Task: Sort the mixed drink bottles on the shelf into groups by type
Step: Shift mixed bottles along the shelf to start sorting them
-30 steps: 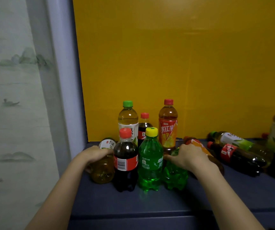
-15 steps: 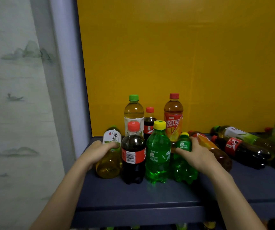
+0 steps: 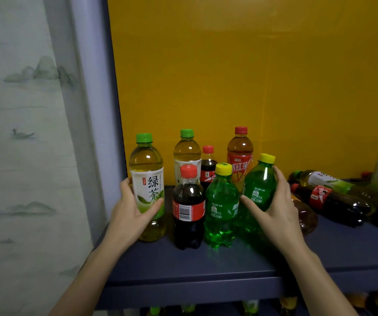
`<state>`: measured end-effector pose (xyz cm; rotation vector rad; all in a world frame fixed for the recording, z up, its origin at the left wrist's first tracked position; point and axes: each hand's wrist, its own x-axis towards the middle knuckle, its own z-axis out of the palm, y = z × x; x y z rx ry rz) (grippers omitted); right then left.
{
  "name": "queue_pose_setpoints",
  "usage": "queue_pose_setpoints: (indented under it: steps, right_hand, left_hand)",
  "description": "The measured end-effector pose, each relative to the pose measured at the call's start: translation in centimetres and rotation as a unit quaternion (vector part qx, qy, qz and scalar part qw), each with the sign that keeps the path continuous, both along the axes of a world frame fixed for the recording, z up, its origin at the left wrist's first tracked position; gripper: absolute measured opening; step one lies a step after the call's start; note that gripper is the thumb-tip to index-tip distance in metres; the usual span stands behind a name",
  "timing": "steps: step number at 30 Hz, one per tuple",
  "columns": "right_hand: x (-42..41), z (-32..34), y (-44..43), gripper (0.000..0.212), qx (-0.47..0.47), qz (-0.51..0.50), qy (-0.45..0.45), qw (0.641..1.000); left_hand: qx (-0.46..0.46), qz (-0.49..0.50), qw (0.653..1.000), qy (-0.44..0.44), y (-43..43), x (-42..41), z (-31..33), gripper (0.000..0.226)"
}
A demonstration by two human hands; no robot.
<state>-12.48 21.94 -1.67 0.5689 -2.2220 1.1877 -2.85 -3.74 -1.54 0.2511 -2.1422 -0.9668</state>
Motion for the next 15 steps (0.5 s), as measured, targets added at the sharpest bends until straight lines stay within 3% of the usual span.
queue_pose_setpoints:
  steps: [6,15]
  right_hand:
    - [-0.1,-0.9,-0.3,0.087,0.024,0.006,0.009,1.0]
    - [-0.3,-1.4,-0.4,0.088,-0.002,0.077,-0.05,0.996]
  left_hand:
    - [0.007,-0.023,1.0,0.004,0.5,0.5,-0.4,0.074]
    - [0.026,-0.029,0.999,-0.01,0.1,0.4,-1.1,0.083]
